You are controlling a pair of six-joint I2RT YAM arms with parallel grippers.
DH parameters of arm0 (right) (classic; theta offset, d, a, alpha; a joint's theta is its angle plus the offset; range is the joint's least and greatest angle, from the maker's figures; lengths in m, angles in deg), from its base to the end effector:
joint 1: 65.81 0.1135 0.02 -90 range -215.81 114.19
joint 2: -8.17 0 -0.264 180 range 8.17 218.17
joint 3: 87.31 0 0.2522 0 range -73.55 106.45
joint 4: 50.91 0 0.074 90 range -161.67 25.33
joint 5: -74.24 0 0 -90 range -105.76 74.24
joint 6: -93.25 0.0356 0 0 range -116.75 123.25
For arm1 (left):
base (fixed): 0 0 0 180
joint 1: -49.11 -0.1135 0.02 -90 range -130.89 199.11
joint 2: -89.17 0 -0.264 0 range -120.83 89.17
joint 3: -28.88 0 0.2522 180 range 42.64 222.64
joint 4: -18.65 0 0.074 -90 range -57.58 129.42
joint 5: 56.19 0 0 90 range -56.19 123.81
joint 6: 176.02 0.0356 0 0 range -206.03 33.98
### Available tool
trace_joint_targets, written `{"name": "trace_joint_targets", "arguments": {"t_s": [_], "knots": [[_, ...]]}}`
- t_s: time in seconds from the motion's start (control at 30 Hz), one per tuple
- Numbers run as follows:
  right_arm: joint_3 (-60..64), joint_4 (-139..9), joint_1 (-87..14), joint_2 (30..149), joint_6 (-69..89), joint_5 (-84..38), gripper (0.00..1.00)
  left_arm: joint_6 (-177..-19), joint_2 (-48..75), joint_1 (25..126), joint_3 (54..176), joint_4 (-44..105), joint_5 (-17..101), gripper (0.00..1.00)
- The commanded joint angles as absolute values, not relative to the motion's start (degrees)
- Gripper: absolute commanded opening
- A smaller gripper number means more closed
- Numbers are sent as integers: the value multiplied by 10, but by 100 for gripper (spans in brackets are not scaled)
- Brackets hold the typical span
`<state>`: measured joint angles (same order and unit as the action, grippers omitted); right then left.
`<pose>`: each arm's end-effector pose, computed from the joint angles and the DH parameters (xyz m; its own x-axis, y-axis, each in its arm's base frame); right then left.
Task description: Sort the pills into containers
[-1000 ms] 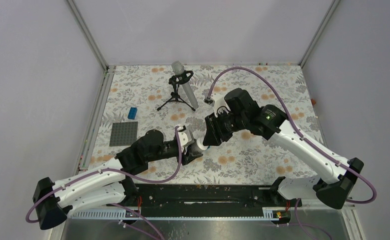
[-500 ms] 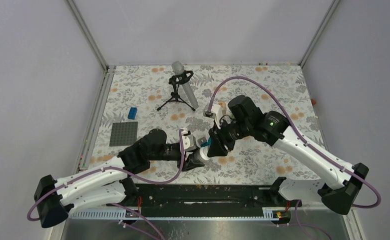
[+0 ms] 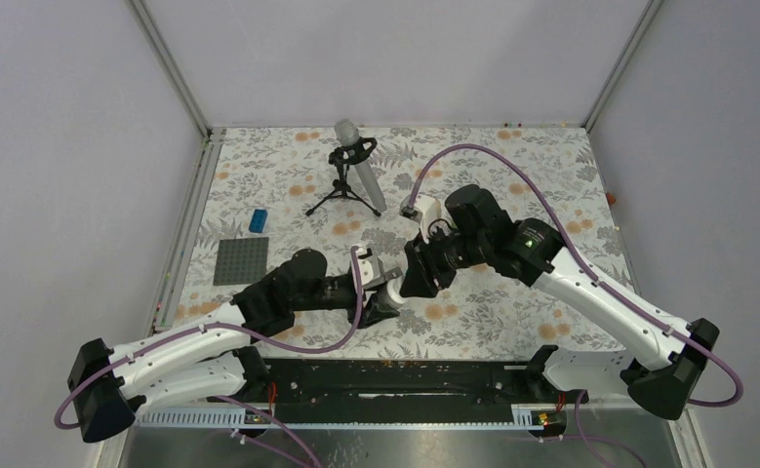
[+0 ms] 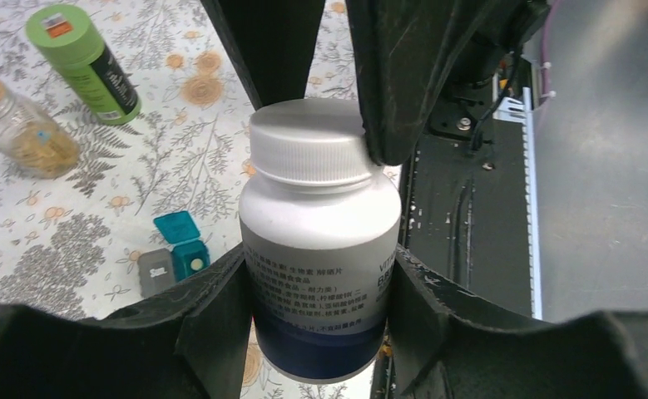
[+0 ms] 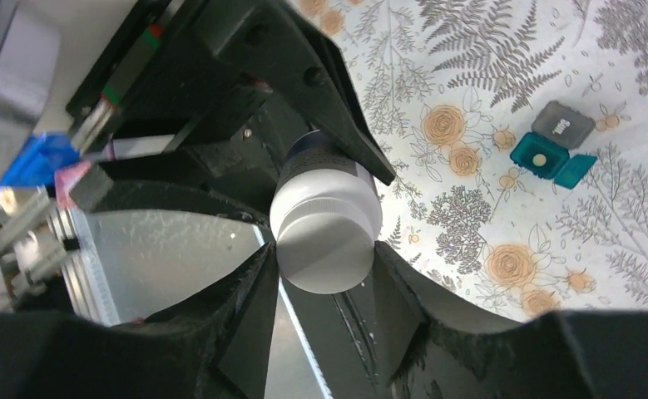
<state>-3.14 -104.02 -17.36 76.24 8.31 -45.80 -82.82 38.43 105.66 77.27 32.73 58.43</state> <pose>0.1508 0.1970 0.3652 -0.4782 -0.4245 -0.7688 -0.8742 0.3137 0.3706 0.1017 -0.1808 0.2775 -0.1010 0.2450 -0.9642 0.9859 0.1543 -0.0641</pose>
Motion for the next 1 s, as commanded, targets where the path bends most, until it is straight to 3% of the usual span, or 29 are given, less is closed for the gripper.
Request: {"name": "trace_joint_targets", "arguments": {"t_s": [0.0,0.33,0.73,0.97], "knots": [[-32,-952,-157,790,227,-387,50,-808,383,1062,815,164,575,0],[6,-961,-157,791,338,-228,82,-813,394,1062,775,161,552,0],[-4,-927,-158,732,330,-231,95,-817,398,1062,773,179,549,0],[-15,-923,-161,696,288,-283,94,-817,395,1062,776,188,549,0]]}}
